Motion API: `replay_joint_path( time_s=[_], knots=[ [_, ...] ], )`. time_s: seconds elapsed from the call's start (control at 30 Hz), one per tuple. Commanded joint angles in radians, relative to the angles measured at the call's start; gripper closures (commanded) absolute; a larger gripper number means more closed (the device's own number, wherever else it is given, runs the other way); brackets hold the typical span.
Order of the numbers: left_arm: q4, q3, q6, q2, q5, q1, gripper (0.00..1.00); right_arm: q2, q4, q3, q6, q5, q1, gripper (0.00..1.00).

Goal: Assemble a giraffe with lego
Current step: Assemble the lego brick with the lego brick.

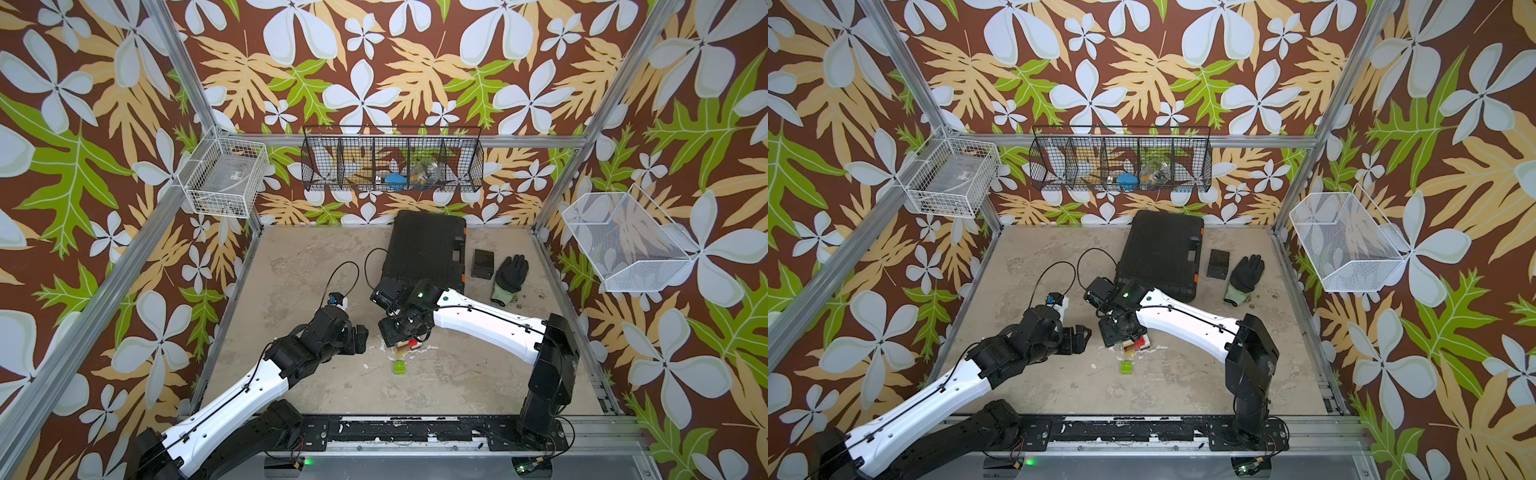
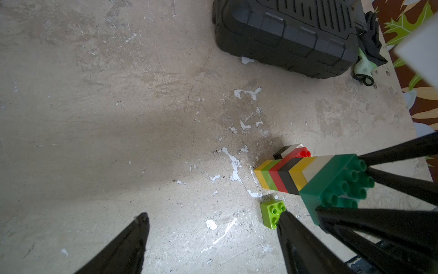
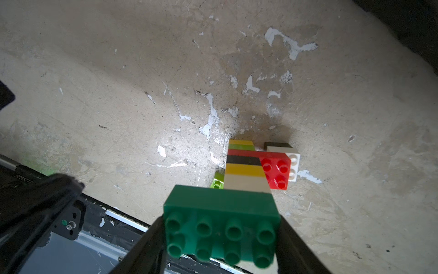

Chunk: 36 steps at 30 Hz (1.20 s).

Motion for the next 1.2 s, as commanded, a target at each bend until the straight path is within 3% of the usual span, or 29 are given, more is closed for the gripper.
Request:
replay_joint_path(
  time_s=[0.0, 0.57, 1.0, 1.17],
  knots=[
    [0.017, 0.000, 0.008, 0.001, 0.004, 0.000, 0.12, 0.009, -0.033, -0.032, -0.011, -0.027, -0.001, 0.54],
    [0.016, 0.002, 0.007, 0.001, 0.001, 0.000, 0.12, 0.003, -0.012, -0.067, -0.028, -0.051, -0.016, 0.51],
    [0.007, 0.008, 0.001, 0.016, 0.003, 0.000, 0.12, -0.073, 0.004, -0.010, 0.003, -0.007, -0.033, 0.25],
    [0.006, 0.008, -0.007, 0.021, 0.001, 0.000, 0.12, -0.088, 0.019, -0.049, -0.005, -0.008, -0.033, 0.22]
  ],
)
